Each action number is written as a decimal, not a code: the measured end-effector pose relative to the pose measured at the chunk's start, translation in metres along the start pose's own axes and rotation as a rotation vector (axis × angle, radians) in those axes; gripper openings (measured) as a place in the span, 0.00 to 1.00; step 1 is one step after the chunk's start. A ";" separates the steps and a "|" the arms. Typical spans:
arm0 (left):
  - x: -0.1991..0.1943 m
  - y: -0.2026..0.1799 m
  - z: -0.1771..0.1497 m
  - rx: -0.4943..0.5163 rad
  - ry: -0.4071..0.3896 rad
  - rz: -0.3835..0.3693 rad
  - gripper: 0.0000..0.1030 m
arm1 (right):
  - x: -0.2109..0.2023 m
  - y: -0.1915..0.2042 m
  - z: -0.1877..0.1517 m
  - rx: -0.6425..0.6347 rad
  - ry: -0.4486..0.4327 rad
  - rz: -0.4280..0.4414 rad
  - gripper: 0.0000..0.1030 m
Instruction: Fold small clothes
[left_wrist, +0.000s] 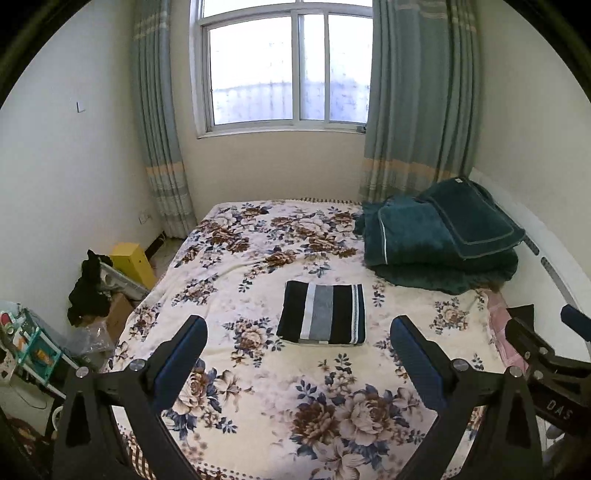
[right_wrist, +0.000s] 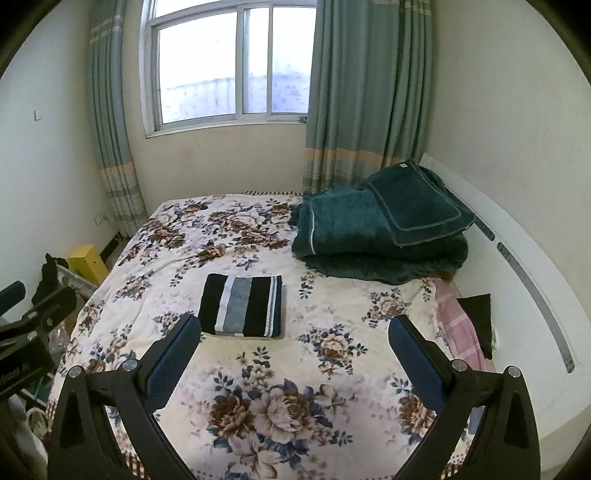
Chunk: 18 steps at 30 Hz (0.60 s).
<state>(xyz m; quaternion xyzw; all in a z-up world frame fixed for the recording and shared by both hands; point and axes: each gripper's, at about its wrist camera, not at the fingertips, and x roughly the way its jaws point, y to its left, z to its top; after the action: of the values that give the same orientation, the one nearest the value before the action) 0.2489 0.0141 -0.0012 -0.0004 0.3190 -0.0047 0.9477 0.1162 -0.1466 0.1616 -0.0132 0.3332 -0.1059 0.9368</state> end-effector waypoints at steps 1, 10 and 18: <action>-0.002 0.000 0.000 0.000 -0.002 0.005 0.98 | -0.001 0.000 0.001 -0.003 0.002 0.006 1.00; -0.011 0.003 -0.002 -0.006 -0.008 -0.012 0.98 | -0.006 0.001 0.009 -0.020 -0.010 0.024 1.00; -0.015 0.008 -0.002 -0.008 -0.008 -0.013 0.98 | -0.008 0.001 0.012 -0.007 -0.011 0.045 1.00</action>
<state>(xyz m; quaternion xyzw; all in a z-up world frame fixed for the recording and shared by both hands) 0.2355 0.0222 0.0067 -0.0063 0.3153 -0.0097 0.9489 0.1178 -0.1442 0.1754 -0.0096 0.3284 -0.0836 0.9408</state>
